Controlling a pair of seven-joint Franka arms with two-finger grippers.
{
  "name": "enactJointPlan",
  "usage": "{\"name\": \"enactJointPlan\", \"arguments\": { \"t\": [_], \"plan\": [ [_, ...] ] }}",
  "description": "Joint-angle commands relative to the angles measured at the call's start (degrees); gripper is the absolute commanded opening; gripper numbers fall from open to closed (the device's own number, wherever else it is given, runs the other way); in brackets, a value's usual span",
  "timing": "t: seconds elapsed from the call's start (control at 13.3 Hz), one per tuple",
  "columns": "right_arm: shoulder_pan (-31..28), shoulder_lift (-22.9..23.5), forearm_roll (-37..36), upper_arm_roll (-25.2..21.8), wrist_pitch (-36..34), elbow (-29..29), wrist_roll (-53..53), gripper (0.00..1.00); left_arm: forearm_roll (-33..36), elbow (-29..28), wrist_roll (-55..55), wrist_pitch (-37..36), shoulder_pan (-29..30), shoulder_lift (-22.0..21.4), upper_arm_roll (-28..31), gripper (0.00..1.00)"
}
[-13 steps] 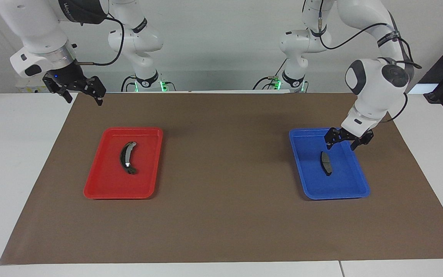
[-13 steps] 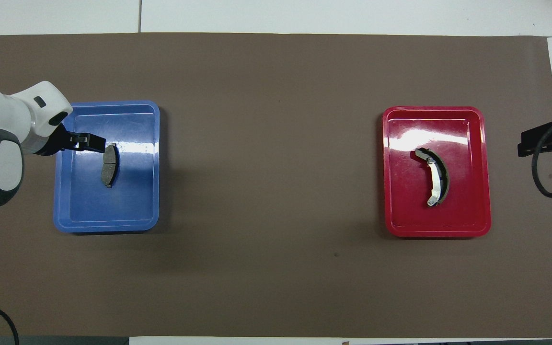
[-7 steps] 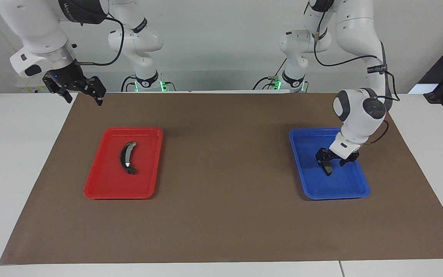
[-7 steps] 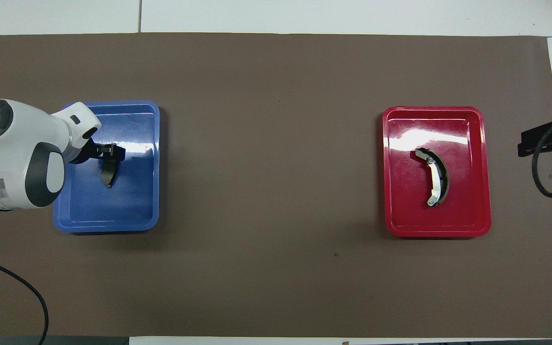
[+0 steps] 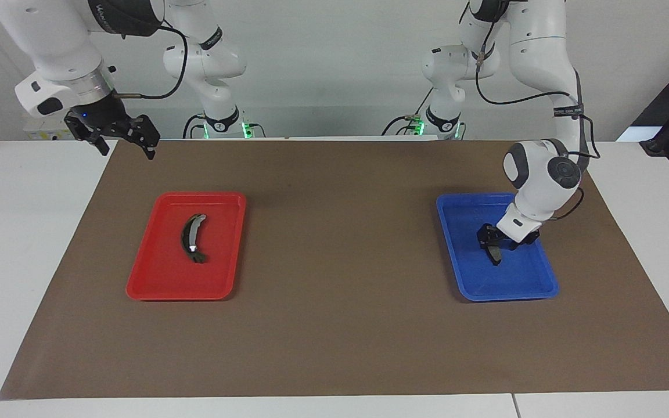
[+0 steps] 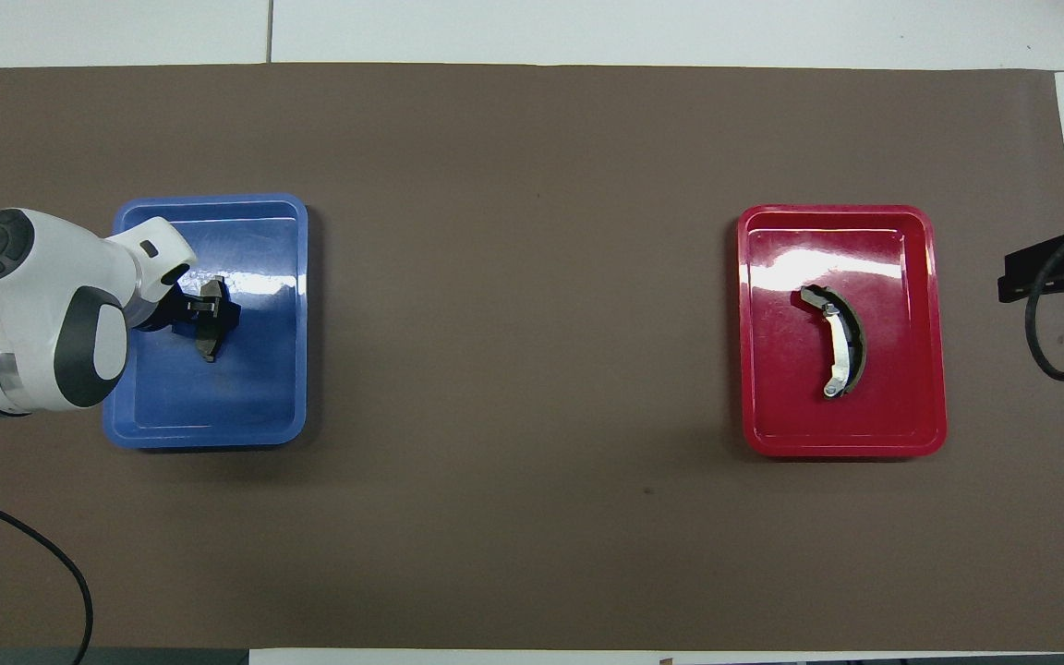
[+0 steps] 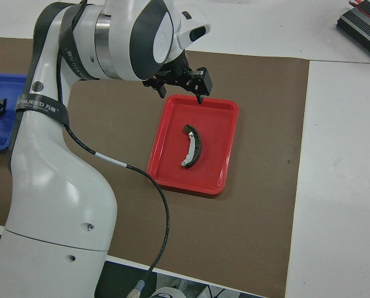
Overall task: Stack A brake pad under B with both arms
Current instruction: 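Lower the left gripper into the blue tray and grasp the grey pad, then carry the grey pad to the table center while the right gripper reaches the curved pad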
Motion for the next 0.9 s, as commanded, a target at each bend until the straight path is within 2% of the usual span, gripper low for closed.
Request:
{"name": "enactJointPlan", "arguments": {
  "t": [0.0,0.08,0.15,0.23,0.38,0.6,0.83],
  "plan": [
    [-0.18,-0.67,-0.07,-0.25,0.63,-0.9,-0.64,1.0,-0.06,-1.59,2.17,0.24,-0.45,-1.17,-0.02,0.41],
    [-0.18,-0.67,-0.07,-0.25,0.63,-0.9,-0.64,1.0,-0.06,-1.32,3.66,0.23,-0.45,-1.08,-0.11,0.18],
    [-0.18,-0.67,-0.07,-0.16,0.72,-0.9,-0.56,1.0,-0.06,-1.23,3.59,0.15,-0.88,-1.17,-0.11,0.05],
    [-0.18,-0.67,-0.07,-0.25,0.72,-0.9,-0.64,1.0,-0.06,-0.88,3.5,-0.29,-1.32,-1.43,-0.02,0.01],
    [-0.18,-0.67,-0.07,-0.25,0.63,-0.9,-0.64,1.0,-0.06,1.13,3.5,-3.79,-1.42,-2.13,-0.37,0.01],
    [-0.27,-0.67,-0.07,-0.25,0.54,-0.9,-0.56,1.0,-0.85,7.53,2.63,-12.74,-6.06,-4.94,-0.46,0.01],
    [-0.27,-0.67,0.02,-0.25,0.63,-0.9,-0.56,1.0,-3.32,14.93,-7.17,-18.48,-13.43,-4.42,-0.37,0.01]
  ]
}}
